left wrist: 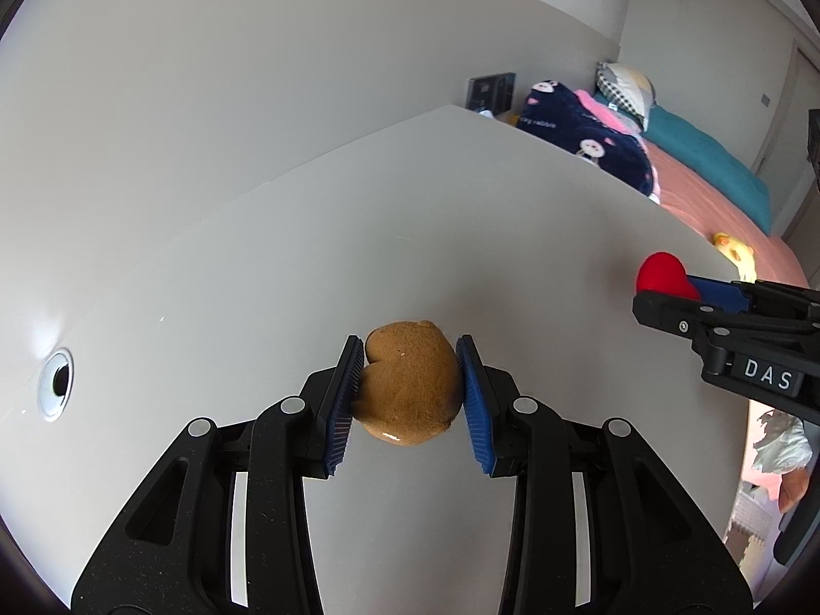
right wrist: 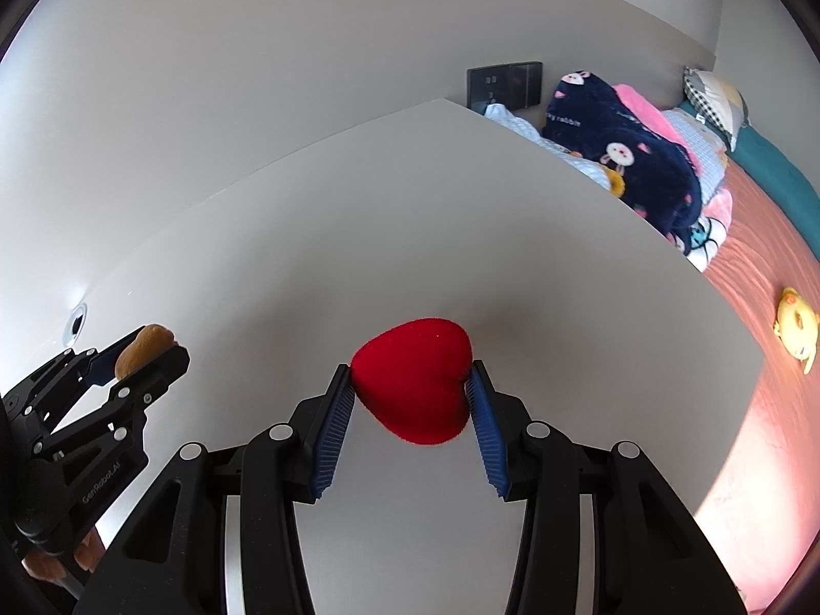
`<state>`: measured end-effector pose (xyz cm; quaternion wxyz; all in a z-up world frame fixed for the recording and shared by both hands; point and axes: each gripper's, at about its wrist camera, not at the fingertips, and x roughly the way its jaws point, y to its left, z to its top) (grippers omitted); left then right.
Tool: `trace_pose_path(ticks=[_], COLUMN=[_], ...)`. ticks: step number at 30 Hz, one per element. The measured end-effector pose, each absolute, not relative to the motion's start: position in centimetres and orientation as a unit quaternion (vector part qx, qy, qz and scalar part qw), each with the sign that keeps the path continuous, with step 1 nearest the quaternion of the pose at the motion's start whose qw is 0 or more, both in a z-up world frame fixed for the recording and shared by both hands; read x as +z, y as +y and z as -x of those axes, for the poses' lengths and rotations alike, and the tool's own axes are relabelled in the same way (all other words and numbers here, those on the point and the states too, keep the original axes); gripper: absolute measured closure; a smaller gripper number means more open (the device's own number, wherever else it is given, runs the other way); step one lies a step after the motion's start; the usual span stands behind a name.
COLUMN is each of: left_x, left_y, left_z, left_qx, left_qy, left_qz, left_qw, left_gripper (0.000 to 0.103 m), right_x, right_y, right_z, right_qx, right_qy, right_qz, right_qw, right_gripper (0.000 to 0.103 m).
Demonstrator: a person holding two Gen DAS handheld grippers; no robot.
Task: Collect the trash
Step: 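Carry the brown bear and red heart with both tools over the bin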
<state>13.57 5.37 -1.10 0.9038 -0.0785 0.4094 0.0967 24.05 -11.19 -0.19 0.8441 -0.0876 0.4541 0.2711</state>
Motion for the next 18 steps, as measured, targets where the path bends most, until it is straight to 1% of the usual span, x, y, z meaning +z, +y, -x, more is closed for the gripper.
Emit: trace_pose_path(ticks=[18], left_x=[1.1], left_y=[-1.4], left_z=[-8.1], left_qx=[0.046], left_qy=[0.396], left_qz=[0.061], left_qw=[0.915], left_gripper=[0.066], right_x=[1.9], right_y=[-19.0], right_z=[-16.1], right_qx=[0.250], right_qy=[0.438], right_qz=[0.063], right_qw=[0.861], right_gripper=[0.056])
